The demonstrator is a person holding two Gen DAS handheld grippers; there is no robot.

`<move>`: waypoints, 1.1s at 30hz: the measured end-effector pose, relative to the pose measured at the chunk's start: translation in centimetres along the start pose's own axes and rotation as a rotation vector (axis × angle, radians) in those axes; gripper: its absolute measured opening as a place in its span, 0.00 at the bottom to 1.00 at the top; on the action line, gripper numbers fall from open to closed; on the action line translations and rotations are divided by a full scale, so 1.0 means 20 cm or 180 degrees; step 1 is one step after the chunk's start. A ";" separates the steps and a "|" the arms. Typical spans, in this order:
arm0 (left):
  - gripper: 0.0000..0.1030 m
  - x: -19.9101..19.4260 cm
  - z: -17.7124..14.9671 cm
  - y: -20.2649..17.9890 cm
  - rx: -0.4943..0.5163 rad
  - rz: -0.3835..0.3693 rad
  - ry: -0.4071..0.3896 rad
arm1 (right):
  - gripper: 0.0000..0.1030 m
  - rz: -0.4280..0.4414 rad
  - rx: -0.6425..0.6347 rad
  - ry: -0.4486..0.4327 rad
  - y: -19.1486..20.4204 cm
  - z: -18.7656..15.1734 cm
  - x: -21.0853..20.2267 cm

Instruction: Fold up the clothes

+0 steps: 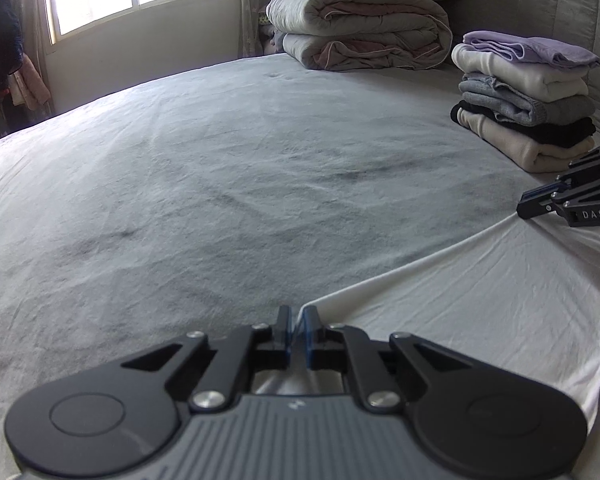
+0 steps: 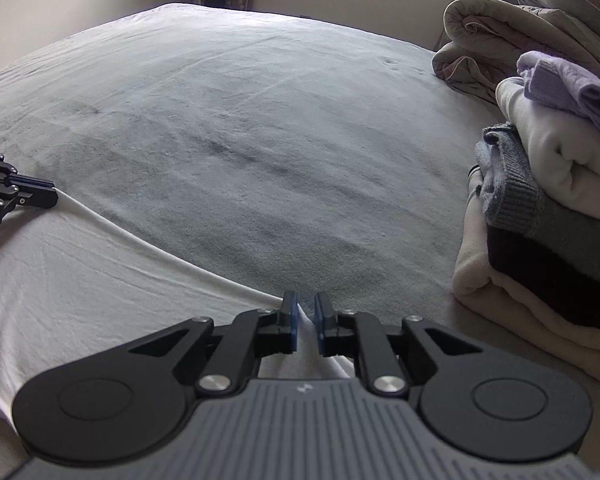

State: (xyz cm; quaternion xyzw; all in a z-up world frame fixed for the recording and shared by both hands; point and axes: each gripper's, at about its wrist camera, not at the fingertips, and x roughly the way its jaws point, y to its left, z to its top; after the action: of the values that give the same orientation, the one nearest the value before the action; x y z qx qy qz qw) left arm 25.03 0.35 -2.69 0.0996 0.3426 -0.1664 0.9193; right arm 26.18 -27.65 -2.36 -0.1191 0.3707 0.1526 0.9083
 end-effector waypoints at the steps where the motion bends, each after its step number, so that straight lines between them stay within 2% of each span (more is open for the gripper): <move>1: 0.20 -0.02 0.00 -0.01 0.0002 0.0004 -0.0026 | 0.30 -0.0008 0.0030 -0.0020 -0.01 0.00 -0.02; 2: 0.27 -0.04 0.01 -0.02 0.0006 0.0010 -0.0066 | 0.42 -0.0028 0.0055 -0.0057 -0.03 -0.01 -0.05; 3: 0.28 -0.06 0.01 -0.03 0.0011 0.0006 -0.0098 | 0.45 -0.0057 0.0079 -0.0085 -0.06 -0.01 -0.08; 8: 0.29 -0.10 0.05 -0.15 0.0143 -0.0177 -0.0163 | 0.45 -0.0219 0.0232 -0.0084 -0.23 -0.08 -0.20; 18: 0.31 0.12 0.19 -0.51 0.0383 -0.0508 -0.0023 | 0.45 -0.0633 0.0728 -0.0018 -0.67 -0.35 -0.34; 22: 0.31 0.21 0.24 -0.65 0.0484 -0.0604 0.0002 | 0.45 -0.0660 0.0952 -0.0023 -0.80 -0.45 -0.34; 26: 0.31 0.25 0.27 -0.72 0.0558 -0.0638 0.0036 | 0.44 -0.0513 0.1071 -0.0094 -0.85 -0.51 -0.32; 28: 0.30 0.27 0.28 -0.73 0.0521 -0.0654 0.0073 | 0.35 -0.0462 0.1037 -0.0155 -0.83 -0.53 -0.31; 29: 0.27 0.27 0.29 -0.73 0.0494 -0.0676 0.0095 | 0.21 -0.0437 0.1019 -0.0186 -0.82 -0.54 -0.31; 30: 0.17 0.27 0.29 -0.73 0.0471 -0.0708 0.0114 | 0.02 -0.0411 0.1000 -0.0217 -0.82 -0.54 -0.31; 32: 0.01 0.27 0.29 -0.74 0.0385 -0.0780 0.0151 | 0.02 -0.0468 0.0860 -0.0276 -0.77 -0.55 -0.31; 33: 0.00 0.27 0.29 -0.74 0.0345 -0.0768 0.0124 | 0.02 -0.0522 0.0798 -0.0319 -0.76 -0.55 -0.32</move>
State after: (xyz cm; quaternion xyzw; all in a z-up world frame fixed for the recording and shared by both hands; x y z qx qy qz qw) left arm 26.75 -16.36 -2.92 0.1105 0.3604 -0.2921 0.8790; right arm 20.36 -46.48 -3.90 -0.0269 0.3302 0.0362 0.9428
